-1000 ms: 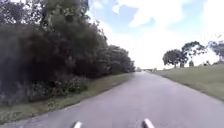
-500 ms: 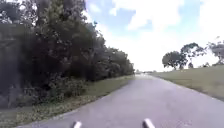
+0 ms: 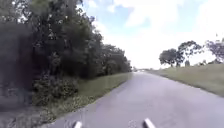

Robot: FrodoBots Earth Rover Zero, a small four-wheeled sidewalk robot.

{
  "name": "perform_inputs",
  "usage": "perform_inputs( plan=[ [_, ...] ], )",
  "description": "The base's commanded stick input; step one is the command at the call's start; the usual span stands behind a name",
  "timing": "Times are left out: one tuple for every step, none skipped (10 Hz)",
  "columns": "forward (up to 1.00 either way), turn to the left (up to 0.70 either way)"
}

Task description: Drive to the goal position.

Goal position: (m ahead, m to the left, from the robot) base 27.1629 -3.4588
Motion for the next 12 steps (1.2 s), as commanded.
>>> perform_inputs(
  plan=[
    [0.70, 0.00],
    [0.70, 0.00],
    [0.70, 0.00],
    [0.70, 0.00],
    [0.70, 0.00],
    [0.70, 0.00],
    [0.70, 0.00],
    [0.70, 0.00],
    [0.70, 0.00],
    [0.70, 0.00],
    [0.70, 0.00],
    [0.70, -0.26]
  ],
)
